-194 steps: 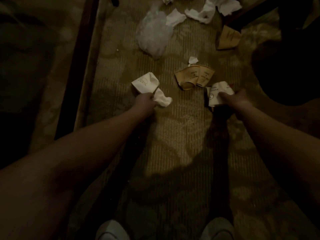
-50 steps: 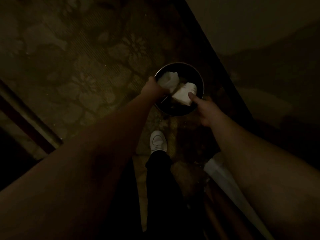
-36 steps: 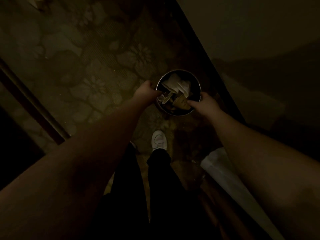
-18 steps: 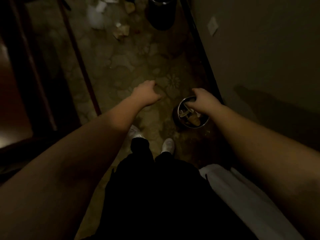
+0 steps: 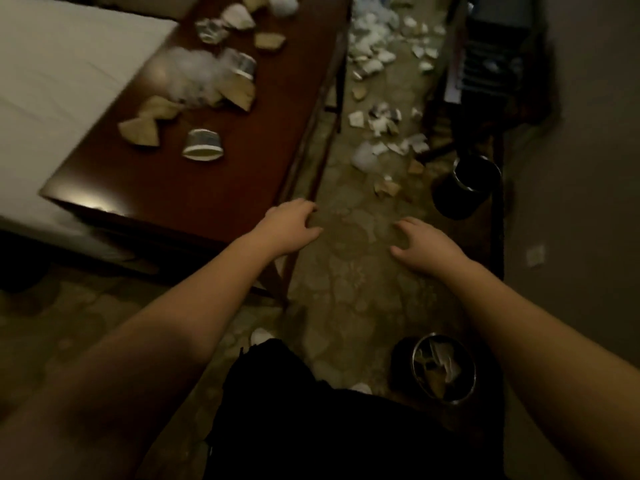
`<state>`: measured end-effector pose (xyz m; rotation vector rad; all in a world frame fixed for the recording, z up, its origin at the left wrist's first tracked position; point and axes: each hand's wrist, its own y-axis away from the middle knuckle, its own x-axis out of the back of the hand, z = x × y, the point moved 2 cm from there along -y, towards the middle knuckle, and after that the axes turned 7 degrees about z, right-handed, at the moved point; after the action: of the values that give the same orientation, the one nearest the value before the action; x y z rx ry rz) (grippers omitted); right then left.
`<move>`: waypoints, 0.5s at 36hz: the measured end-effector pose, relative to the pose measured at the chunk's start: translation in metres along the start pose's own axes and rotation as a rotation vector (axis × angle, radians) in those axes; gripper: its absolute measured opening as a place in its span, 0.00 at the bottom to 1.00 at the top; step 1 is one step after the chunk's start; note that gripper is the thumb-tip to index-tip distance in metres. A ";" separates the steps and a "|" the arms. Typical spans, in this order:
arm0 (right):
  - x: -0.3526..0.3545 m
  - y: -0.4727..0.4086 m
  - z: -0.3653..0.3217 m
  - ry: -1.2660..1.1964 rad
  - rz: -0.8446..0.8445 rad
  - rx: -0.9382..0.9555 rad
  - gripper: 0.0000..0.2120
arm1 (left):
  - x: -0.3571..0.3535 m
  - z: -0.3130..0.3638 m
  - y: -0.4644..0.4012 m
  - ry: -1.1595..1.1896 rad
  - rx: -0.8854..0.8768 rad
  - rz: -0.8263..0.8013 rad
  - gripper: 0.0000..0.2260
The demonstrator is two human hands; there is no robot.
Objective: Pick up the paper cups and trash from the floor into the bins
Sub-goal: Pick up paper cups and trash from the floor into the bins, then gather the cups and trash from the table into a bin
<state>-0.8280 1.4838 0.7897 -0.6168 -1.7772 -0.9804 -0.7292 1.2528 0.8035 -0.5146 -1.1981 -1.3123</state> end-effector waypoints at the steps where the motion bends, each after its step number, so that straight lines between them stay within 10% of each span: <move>1: 0.001 -0.006 -0.015 0.004 0.000 0.019 0.30 | 0.009 -0.014 0.006 0.037 0.031 0.021 0.25; 18: -0.020 -0.162 -0.274 -0.157 -0.025 0.112 0.25 | 0.110 -0.308 0.014 0.223 0.330 0.176 0.21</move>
<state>-0.8045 1.1669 0.7699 -0.6157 -1.9680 -0.8628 -0.6216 0.9438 0.7919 -0.2220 -1.1266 -0.9696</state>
